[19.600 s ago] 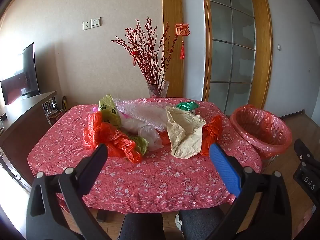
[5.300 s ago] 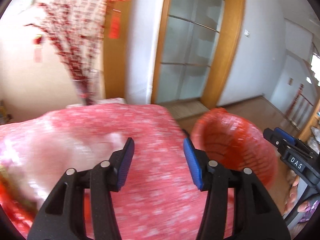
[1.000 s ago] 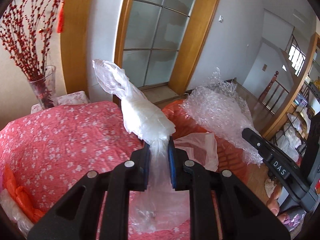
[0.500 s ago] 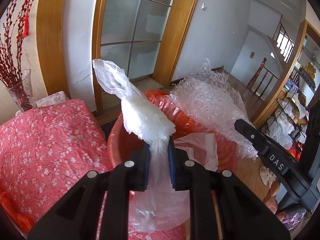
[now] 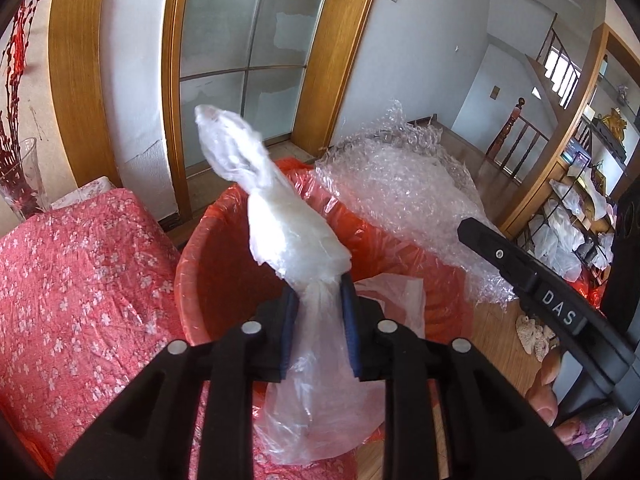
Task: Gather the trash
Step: 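Open both grippers over the wastebasket to drop the bubble wrap and clear bag, then grasp the green paw-print bag with the right gripper while the left gripper grasps the red bag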
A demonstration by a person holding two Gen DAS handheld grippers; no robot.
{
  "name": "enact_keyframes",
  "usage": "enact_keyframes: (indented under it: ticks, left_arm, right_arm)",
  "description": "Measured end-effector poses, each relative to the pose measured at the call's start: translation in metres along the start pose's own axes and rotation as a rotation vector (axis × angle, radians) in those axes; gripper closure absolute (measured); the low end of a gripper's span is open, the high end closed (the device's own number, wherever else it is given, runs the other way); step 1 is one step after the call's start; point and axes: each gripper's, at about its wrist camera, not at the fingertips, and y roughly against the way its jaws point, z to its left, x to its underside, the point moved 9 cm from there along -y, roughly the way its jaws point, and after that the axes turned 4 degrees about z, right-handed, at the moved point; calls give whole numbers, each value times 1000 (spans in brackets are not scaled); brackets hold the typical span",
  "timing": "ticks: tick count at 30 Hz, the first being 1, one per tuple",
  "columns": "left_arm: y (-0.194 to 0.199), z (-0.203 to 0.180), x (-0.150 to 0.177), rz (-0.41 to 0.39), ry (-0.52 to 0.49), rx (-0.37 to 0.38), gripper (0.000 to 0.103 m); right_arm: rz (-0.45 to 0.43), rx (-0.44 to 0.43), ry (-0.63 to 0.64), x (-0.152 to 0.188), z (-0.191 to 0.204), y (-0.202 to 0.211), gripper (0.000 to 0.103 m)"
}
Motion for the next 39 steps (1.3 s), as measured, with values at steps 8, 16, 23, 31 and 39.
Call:
enact_keyframes:
  ticks: [8,16,23,31,39]
  left_arm:
    - [-1,9,9,6,20,-11,64]
    - [17,33,17,-23,58,-52,63]
    - [60,66,29,-96,102,-138,62]
    - [145,130,74,-202,201,-322,58]
    - [239,206,148,-265,358,-570,56]
  right_arm:
    - [16,-10,1,5,0,-1,70]
    - [1,17,19,3,-1,6,70]
    - [-14,19,87,5,19,14,70]
    - [11,-83,221,26,92,17,70]
    - [109,-293,402,85,207,15,70]
